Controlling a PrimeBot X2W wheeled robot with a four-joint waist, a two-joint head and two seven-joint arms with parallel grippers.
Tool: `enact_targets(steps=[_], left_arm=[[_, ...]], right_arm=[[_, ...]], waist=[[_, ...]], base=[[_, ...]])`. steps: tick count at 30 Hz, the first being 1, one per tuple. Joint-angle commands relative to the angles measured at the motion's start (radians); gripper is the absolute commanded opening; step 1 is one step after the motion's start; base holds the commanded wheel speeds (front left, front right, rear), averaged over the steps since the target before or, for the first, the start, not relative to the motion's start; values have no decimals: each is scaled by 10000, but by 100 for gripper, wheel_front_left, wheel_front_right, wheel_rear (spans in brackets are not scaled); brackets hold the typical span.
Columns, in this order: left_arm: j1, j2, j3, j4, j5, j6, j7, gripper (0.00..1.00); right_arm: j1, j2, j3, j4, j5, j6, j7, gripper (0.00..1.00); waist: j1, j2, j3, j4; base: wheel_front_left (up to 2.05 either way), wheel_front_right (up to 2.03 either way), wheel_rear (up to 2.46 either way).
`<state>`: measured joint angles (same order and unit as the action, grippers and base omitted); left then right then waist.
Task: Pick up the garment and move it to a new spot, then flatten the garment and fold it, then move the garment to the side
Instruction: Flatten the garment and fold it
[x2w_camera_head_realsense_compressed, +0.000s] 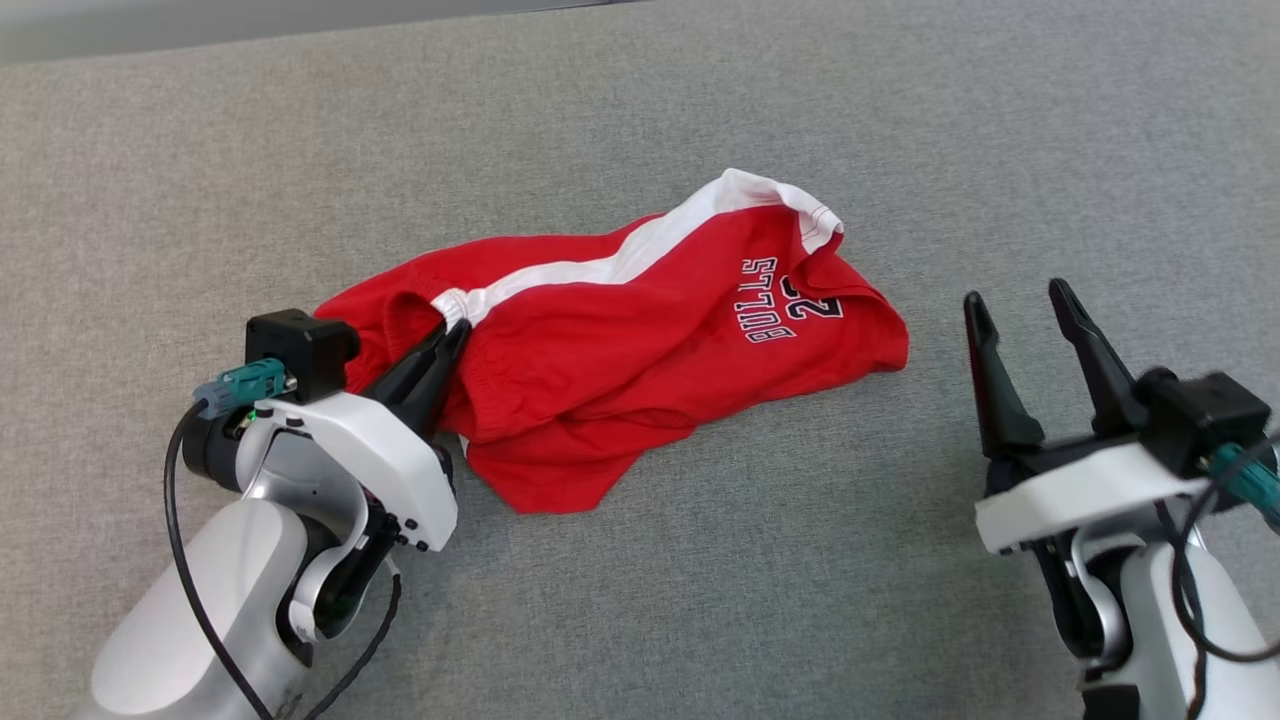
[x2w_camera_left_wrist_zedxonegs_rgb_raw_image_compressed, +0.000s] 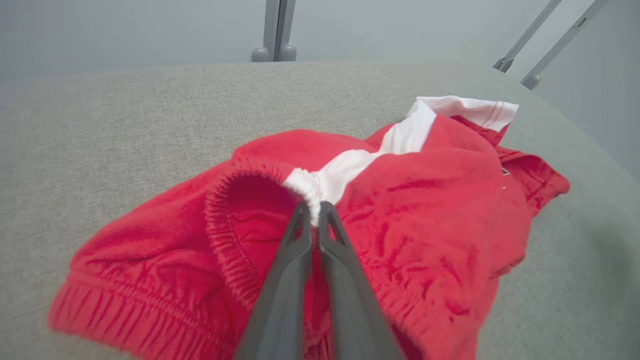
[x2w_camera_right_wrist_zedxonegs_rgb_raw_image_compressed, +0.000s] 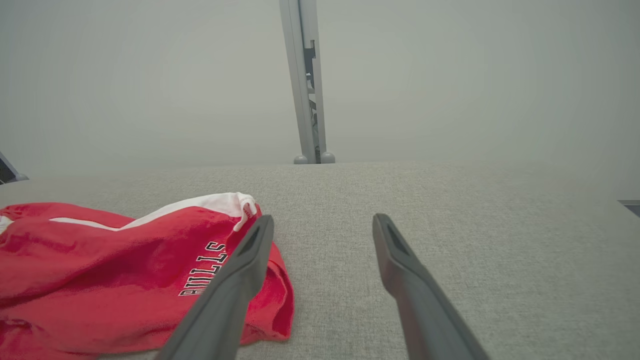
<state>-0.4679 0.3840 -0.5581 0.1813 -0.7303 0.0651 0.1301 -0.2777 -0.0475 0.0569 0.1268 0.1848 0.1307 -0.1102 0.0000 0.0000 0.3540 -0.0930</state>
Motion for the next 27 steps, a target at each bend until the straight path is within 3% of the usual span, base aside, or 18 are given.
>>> enact_targets(steps=[1, 18, 19, 20, 21, 22, 27], left_arm=[[-218, -8, -4, -45, 98, -27, -73, 0], [-730, -404, -431, -110, 427, -265, -542, 0], [-755, -427, -446, -103, 439, -278, -594, 0], [-773, -438, -461, -94, 450, -296, -623, 0], [-780, -450, -467, -88, 460, -300, -682, 0], [-789, -456, -463, -90, 479, -298, -734, 0], [-814, -406, -311, -166, 545, -236, -1117, 0]], right_arm=[[-296, -56, 78, 142, -89, 3, 47, 100], [-2946, -507, 1292, 3113, 90, 3, 88, 100], [-3083, -526, 1291, 3295, 104, 3, 38, 93], [-3189, -560, 1278, 3459, 97, 3, 28, 42], [-3286, -587, 1298, 3622, 88, 3, 18, 13], [-3371, -595, 1297, 3726, 123, 3, -18, 0], [-3652, -777, 1350, 3990, 267, 3, -116, 0]], waist=[[0, 0, 60, 71], [0, 0, 562, 1046], [0, 0, 586, 1082], [0, 0, 605, 1116], [0, 0, 627, 1153], [0, 0, 643, 1184], [0, 0, 655, 1240]], base=[[0, 0, 0], [0, 0, 0], [0, 0, 0], [0, 0, 0], [0, 0, 0], [0, 0, 0], [0, 0, 0]])
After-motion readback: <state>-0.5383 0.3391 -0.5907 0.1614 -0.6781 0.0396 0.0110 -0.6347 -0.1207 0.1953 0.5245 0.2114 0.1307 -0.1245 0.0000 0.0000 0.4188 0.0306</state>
